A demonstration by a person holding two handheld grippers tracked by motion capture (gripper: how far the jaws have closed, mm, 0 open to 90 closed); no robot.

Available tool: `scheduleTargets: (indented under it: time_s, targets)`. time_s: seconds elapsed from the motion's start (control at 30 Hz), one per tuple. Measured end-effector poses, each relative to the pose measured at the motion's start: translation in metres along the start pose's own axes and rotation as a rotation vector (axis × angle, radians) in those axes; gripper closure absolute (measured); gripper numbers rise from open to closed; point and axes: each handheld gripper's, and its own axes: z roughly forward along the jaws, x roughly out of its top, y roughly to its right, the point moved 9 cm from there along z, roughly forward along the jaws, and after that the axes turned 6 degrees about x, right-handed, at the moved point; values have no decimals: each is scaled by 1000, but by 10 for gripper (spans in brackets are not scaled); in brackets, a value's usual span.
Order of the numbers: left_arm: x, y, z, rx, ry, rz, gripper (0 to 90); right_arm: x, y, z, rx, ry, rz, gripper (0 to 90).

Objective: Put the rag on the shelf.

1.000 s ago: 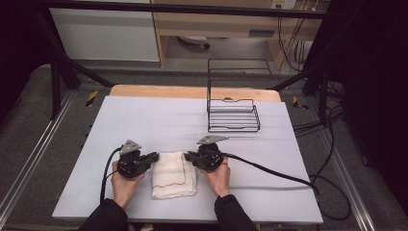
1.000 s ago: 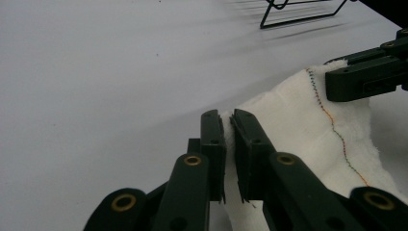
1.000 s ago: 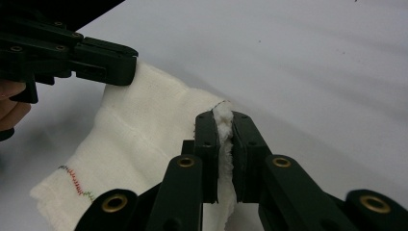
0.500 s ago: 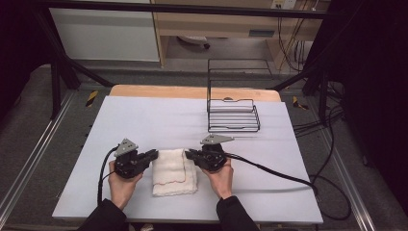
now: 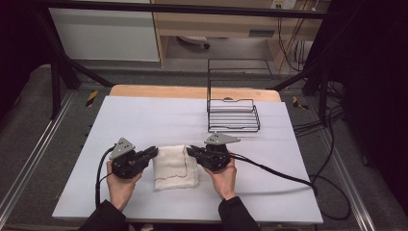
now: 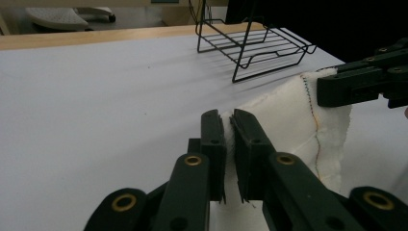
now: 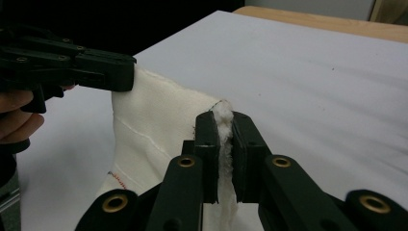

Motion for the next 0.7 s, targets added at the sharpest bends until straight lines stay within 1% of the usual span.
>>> scheduleTargets:
  time_s: [0.03,0.07,0.33,0.37,0.53,0.63,0.67,0.7]
  targets:
    - [1,1,-1,0,9,3,828,0,0,0,0,0,0,830]
    - [3,2,-2,1,22,5,829,2,-1,-2,-2,15,-6,830]
    - [11,6,-8,-11,58,6,828,12,-5,-12,-6,67,-34,830]
    - [13,8,-10,-11,72,9,828,13,-5,-13,-7,75,-36,830]
    - [17,12,-13,-12,88,15,828,19,-7,-19,-8,98,-48,831]
    - [21,14,-14,-5,101,25,829,22,-7,-22,-10,111,-53,831]
    - [21,14,-14,-5,101,25,828,22,-7,-22,-10,111,-53,831]
    - [22,15,-14,-14,103,15,828,23,-7,-24,-11,120,-54,831]
